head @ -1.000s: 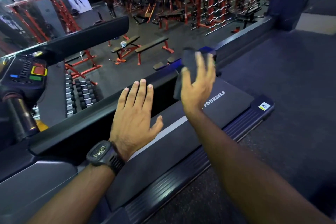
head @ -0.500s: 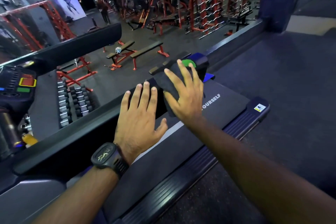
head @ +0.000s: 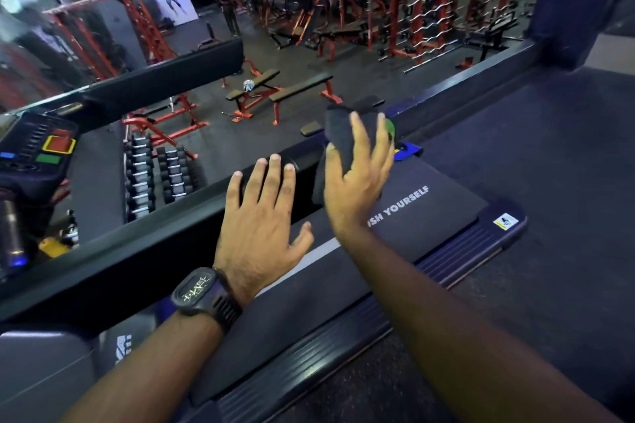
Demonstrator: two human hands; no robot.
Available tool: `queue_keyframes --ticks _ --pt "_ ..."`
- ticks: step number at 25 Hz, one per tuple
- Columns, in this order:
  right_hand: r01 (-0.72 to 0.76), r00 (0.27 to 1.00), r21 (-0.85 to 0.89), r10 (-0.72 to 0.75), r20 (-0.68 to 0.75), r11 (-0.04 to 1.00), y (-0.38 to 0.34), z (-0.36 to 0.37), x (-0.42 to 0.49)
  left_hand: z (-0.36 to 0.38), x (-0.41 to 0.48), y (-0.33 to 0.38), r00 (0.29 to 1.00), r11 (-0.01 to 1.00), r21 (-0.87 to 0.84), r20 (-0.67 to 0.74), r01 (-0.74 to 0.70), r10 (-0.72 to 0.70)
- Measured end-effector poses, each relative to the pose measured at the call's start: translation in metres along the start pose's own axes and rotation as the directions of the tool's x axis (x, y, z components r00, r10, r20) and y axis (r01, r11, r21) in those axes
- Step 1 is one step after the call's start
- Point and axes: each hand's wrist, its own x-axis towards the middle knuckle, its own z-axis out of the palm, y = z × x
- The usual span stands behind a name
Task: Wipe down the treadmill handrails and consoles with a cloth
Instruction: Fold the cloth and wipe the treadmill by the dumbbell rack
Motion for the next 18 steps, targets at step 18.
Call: queue_keyframes --ticks 18 --pt "-0.363 0.917 0.334 0.27 0.294 0.87 0.071 -0.063 0.048 -0.004 0.07 0.128 0.996 0.819 -0.572 -0.09 -0.047 -0.005"
